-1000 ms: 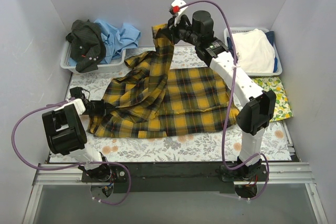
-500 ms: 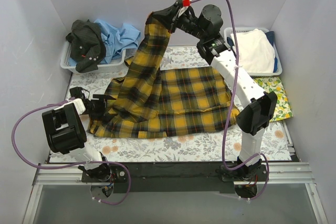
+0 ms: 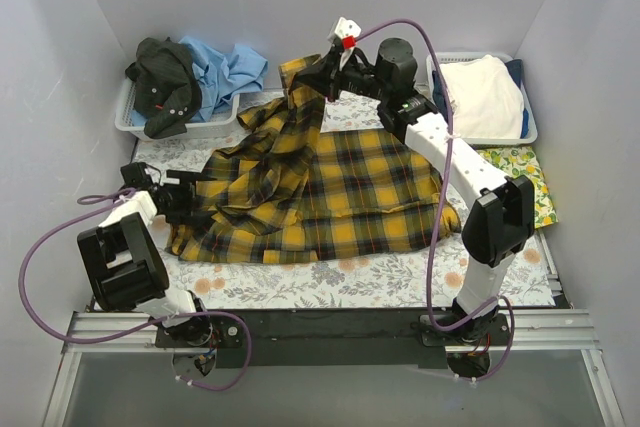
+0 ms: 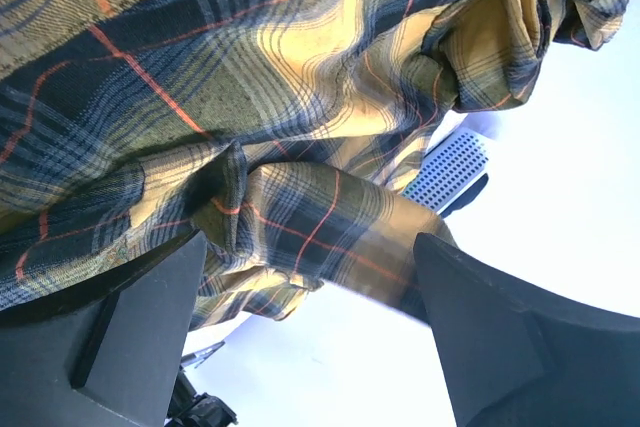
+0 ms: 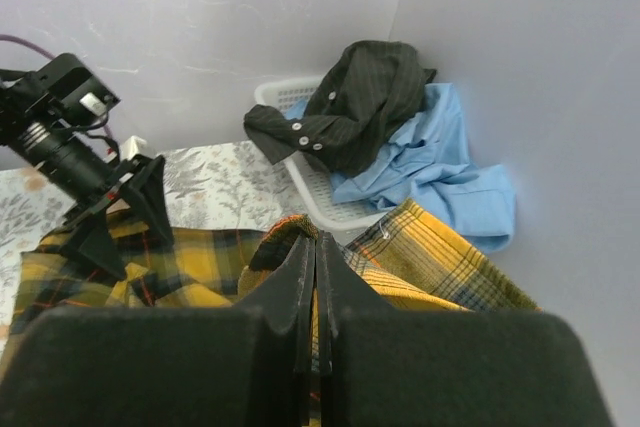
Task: Fold and stack the long sleeve shirts
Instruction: Fold the shirt
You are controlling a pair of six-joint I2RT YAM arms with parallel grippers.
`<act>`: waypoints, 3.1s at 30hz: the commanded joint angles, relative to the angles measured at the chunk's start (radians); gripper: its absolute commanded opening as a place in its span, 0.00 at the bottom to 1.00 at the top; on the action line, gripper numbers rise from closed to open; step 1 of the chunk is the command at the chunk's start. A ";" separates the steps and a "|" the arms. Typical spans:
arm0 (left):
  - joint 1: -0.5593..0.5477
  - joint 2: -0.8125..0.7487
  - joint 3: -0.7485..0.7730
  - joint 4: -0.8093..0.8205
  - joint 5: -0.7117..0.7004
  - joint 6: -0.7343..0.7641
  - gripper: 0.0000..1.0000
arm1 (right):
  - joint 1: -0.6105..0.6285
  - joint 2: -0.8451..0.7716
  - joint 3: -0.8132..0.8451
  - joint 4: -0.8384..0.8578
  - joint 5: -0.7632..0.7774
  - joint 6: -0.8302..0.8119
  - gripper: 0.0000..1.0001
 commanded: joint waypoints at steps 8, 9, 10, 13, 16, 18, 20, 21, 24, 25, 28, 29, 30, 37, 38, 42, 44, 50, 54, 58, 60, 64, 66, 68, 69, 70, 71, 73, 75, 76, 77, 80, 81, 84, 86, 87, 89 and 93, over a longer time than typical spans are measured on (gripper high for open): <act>-0.113 -0.112 0.059 0.031 0.052 0.233 0.84 | -0.006 0.023 0.205 0.102 0.237 0.022 0.01; -0.137 -0.116 0.072 0.020 0.040 0.287 0.83 | -0.006 0.041 0.233 0.100 0.231 0.034 0.01; -0.185 -0.133 0.091 0.001 0.018 0.307 0.83 | -0.006 0.058 0.264 0.100 0.223 0.034 0.01; -0.258 -0.179 0.099 -0.029 -0.063 0.361 0.82 | -0.006 0.106 0.341 0.100 0.224 0.074 0.01; -0.273 -0.219 0.064 -0.021 -0.075 0.364 0.80 | -0.006 0.127 0.367 0.100 0.237 0.076 0.01; -0.273 -0.268 0.024 0.017 -0.057 0.367 0.79 | -0.008 0.132 0.367 0.100 0.234 0.079 0.01; -0.276 -0.316 0.001 0.057 -0.028 0.356 0.77 | -0.008 0.135 0.362 0.100 0.237 0.079 0.01; -0.276 -0.333 -0.008 0.075 -0.020 0.350 0.77 | -0.008 0.135 0.358 0.099 0.240 0.077 0.01; -0.283 -0.385 -0.010 0.097 -0.029 0.344 0.76 | -0.011 0.142 0.353 0.099 0.254 0.079 0.01; -0.284 -0.383 -0.005 0.089 -0.029 0.347 0.75 | -0.011 0.152 0.355 0.099 0.254 0.079 0.01; -0.286 -0.397 0.003 0.071 -0.052 0.349 0.75 | -0.014 0.167 0.355 0.099 0.270 0.077 0.01; -0.284 -0.396 0.007 0.071 -0.049 0.347 0.75 | -0.016 0.172 0.351 0.097 0.281 0.076 0.01; -0.286 -0.397 0.010 0.068 -0.046 0.343 0.75 | -0.019 0.176 0.351 0.096 0.287 0.067 0.01; -0.380 -0.348 0.003 0.082 0.041 0.404 0.74 | -0.039 0.215 0.376 0.093 0.300 0.080 0.01; -0.388 -0.345 -0.011 0.082 0.029 0.405 0.74 | -0.039 0.218 0.382 0.093 0.300 0.082 0.01; -0.499 -0.334 -0.051 0.099 -0.038 0.389 0.74 | -0.039 0.227 0.410 0.093 0.309 0.087 0.01; -0.520 -0.315 -0.063 0.100 -0.092 0.375 0.74 | -0.040 0.224 0.416 0.094 0.313 0.085 0.01; -0.533 -0.233 -0.056 0.125 -0.225 0.364 0.74 | -0.042 0.187 0.402 0.096 0.297 0.070 0.01; -0.551 -0.147 -0.028 0.169 -0.244 0.341 0.73 | -0.042 0.158 0.387 0.099 0.258 0.076 0.01; -0.577 -0.040 0.009 0.214 -0.296 0.289 0.73 | -0.042 0.095 0.316 0.126 0.211 0.102 0.01; -0.583 -0.017 0.020 0.243 -0.330 0.269 0.73 | -0.042 0.071 0.260 0.139 0.192 0.105 0.01; -0.603 0.020 0.038 0.273 -0.390 0.240 0.73 | -0.042 -0.037 0.131 0.145 0.177 0.105 0.01; -0.606 0.043 0.049 0.272 -0.404 0.241 0.73 | -0.040 -0.078 0.063 0.154 0.165 0.105 0.01; -0.608 0.052 0.053 0.272 -0.408 0.249 0.73 | -0.040 -0.132 -0.026 0.169 0.165 0.107 0.01; -0.608 0.054 0.056 0.272 -0.407 0.252 0.73 | -0.040 -0.147 -0.047 0.171 0.169 0.105 0.01; -0.609 0.051 0.059 0.270 -0.395 0.258 0.73 | -0.039 -0.169 -0.085 0.172 0.174 0.107 0.01; -0.611 0.048 0.064 0.269 -0.391 0.267 0.73 | -0.039 -0.178 -0.098 0.172 0.177 0.101 0.01; -0.617 0.023 0.066 0.267 -0.381 0.275 0.73 | -0.040 -0.193 -0.130 0.171 0.185 0.099 0.01; -0.620 -0.003 0.067 0.254 -0.374 0.290 0.73 | -0.040 -0.201 -0.147 0.171 0.185 0.096 0.01; -0.625 -0.012 0.067 0.246 -0.371 0.296 0.73 | -0.040 -0.204 -0.153 0.172 0.189 0.097 0.01; -0.626 -0.024 0.066 0.235 -0.367 0.306 0.73 | -0.040 -0.206 -0.171 0.171 0.192 0.096 0.01; -0.626 -0.093 0.044 0.192 -0.364 0.329 0.73 | -0.040 -0.215 -0.207 0.171 0.205 0.090 0.01; -0.628 -0.115 0.035 0.177 -0.358 0.335 0.74 | -0.039 -0.218 -0.216 0.171 0.205 0.076 0.01; -0.628 -0.233 -0.022 0.166 -0.301 0.303 0.76 | -0.040 -0.232 -0.262 0.171 0.203 0.047 0.01; -0.626 -0.325 -0.077 0.183 -0.266 0.254 0.76 | -0.043 -0.241 -0.290 0.174 0.208 0.005 0.01; -0.625 -0.351 -0.098 0.197 -0.246 0.235 0.77 | -0.045 -0.247 -0.317 0.174 0.212 -0.004 0.01; -0.623 -0.414 -0.126 0.206 -0.244 0.208 0.77 | -0.057 -0.258 -0.355 0.186 0.218 -0.025 0.01; -0.609 -0.416 -0.100 0.189 -0.243 0.200 0.78 | -0.092 -0.316 -0.480 0.234 0.235 -0.025 0.01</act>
